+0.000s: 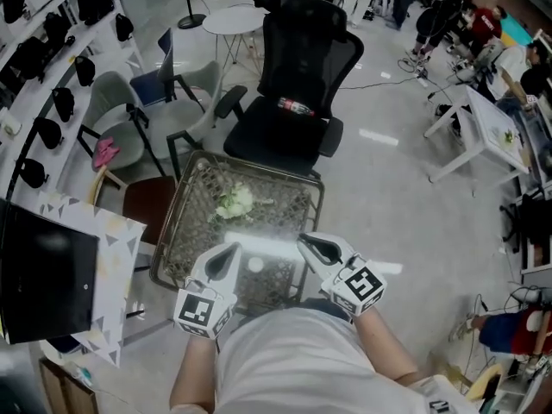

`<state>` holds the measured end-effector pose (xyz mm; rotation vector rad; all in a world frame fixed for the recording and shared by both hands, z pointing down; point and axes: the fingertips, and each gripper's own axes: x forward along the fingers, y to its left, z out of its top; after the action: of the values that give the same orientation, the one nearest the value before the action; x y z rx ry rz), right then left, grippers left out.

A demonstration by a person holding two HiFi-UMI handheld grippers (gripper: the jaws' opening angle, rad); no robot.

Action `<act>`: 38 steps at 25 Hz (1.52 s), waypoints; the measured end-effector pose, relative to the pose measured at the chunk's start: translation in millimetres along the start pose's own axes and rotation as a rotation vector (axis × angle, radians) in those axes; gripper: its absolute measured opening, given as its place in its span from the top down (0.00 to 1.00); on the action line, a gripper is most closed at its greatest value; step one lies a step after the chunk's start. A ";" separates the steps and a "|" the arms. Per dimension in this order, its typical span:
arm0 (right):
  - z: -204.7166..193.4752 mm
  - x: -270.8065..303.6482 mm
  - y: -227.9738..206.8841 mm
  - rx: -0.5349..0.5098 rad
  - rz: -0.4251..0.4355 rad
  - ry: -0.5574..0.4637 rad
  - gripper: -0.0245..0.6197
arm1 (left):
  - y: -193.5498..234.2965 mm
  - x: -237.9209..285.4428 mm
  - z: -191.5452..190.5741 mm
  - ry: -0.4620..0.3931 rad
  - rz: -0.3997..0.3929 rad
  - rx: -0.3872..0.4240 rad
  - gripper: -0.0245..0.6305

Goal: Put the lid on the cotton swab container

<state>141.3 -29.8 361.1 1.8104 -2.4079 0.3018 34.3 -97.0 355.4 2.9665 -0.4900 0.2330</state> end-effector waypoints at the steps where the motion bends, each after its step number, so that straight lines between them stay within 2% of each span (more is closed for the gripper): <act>1: 3.1 -1.6 -0.1 -0.003 -0.010 -0.009 0.91 | -1.2 0.6 3.7 -0.007 -0.009 0.005 0.95; 11: 21.0 -16.4 2.5 -0.034 -0.083 -0.064 0.91 | -4.6 -3.1 23.2 -0.051 -0.046 0.021 0.95; 23: 7.6 -19.5 1.8 -0.049 -0.173 -0.036 0.91 | -0.7 -9.3 17.1 -0.034 -0.064 0.010 0.95; 38: 0.3 -29.2 -5.5 -0.002 -0.202 -0.040 0.91 | -7.3 -2.7 11.8 -0.014 -0.095 0.024 0.95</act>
<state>154.8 -4.0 355.1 2.0558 -2.2233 0.2449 35.7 -91.1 342.7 3.0067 -0.3498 0.2094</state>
